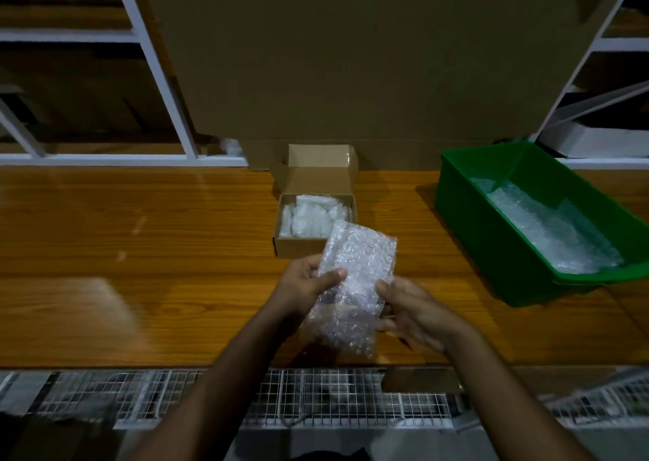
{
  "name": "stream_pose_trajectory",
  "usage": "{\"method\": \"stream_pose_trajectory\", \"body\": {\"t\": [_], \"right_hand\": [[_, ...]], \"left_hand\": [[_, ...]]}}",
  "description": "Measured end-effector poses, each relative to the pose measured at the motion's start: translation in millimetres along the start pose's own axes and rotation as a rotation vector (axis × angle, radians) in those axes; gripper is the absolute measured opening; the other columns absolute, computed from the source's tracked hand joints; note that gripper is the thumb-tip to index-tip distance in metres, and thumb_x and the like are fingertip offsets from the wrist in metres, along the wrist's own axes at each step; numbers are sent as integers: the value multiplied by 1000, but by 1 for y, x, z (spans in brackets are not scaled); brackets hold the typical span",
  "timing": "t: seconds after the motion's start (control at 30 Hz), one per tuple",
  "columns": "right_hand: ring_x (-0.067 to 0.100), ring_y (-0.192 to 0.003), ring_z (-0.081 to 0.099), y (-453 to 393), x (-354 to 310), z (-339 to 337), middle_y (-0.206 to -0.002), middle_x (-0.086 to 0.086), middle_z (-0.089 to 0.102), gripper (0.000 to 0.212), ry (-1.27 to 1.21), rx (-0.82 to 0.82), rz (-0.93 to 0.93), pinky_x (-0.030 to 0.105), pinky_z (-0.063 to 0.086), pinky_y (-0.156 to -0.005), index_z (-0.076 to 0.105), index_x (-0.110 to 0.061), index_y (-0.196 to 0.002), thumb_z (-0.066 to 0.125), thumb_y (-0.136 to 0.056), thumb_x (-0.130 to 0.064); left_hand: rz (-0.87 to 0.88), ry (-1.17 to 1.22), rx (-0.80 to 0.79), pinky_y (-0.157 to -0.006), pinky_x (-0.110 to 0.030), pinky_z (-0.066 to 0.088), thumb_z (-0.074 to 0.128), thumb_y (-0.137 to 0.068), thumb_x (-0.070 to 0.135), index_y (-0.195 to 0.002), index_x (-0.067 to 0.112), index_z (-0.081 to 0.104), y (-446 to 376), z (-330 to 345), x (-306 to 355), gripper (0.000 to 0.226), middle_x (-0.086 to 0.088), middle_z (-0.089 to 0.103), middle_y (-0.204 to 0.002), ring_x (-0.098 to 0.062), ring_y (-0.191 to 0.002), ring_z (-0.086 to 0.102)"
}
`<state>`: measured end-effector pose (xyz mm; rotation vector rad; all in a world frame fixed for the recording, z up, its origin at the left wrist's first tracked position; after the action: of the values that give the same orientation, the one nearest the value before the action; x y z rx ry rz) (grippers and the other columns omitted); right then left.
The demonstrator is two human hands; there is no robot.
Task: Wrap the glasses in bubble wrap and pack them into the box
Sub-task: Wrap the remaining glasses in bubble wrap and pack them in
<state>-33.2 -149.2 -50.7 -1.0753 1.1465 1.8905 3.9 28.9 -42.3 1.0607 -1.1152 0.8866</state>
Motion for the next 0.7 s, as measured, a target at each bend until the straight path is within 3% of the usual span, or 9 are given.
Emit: {"method": "stream_pose_trajectory", "body": {"t": [0.1,0.23,0.33,0.43,0.53,0.63,0.7], "right_hand": [[27,-103,72,-7,-5,4,-115,10,73,40,153,132,-98,41,60,-80,58,-7,-127,68,-91,-18],[26,-94,73,-3,-16,-10,-104,3,77,26,207,297,-206,41,61,-78,62,-11,-119,66,-93,-8],[30,-95,72,0,-20,-14,-110,7,75,34,171,250,-216,47,61,-75,60,-18,-125,63,-94,-5],[24,-86,74,2,-22,-8,-105,8,76,40,120,169,-247,35,61,-60,59,-18,-125,62,-91,2],[15,-78,73,5,-29,-4,-90,1,76,22,91,201,-308,28,58,-58,74,-16,-96,65,-84,-1],[15,-78,72,0,-27,-5,-88,1,75,38,75,224,-298,30,59,-61,80,-17,-72,58,-87,10],[17,-79,72,-3,-26,-3,-87,1,76,44,86,209,-299,33,61,-63,80,-15,-69,54,-90,13]], "left_hand": [[-2,23,18,-60,-32,57,66,-94,10,-116,2,66,0,1,-2,24,-14,76,-100,-26,-84,74],[5,4,1,-60,-28,57,64,-95,7,-108,2,66,0,-7,-5,15,-5,76,-87,-16,-77,72],[5,13,26,-59,-29,57,64,-93,2,-104,3,66,2,-15,-6,12,-7,74,-82,-17,-72,69],[9,30,52,-61,-33,58,64,-92,0,-106,4,65,2,-18,-6,15,-15,75,-89,-24,-76,72],[9,102,30,-65,-35,61,61,-93,-4,-108,-3,63,5,-14,-3,15,-20,74,-92,-25,-79,74],[-20,142,9,-43,-16,48,48,-97,-11,-94,-5,60,10,-12,-1,14,-9,64,-63,-6,-45,61],[-47,196,12,-46,-19,50,44,-99,-6,-98,-2,61,10,-15,-1,17,-15,65,-73,-9,-52,65]]}}
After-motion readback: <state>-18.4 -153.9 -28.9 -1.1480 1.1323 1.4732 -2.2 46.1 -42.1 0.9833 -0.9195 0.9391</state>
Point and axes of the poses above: each hand's wrist, its own y-axis away from the middle knuckle, its own z-axis out of the palm, x = y × z, the point moved 5 cm from there along -y, towards the middle knuckle
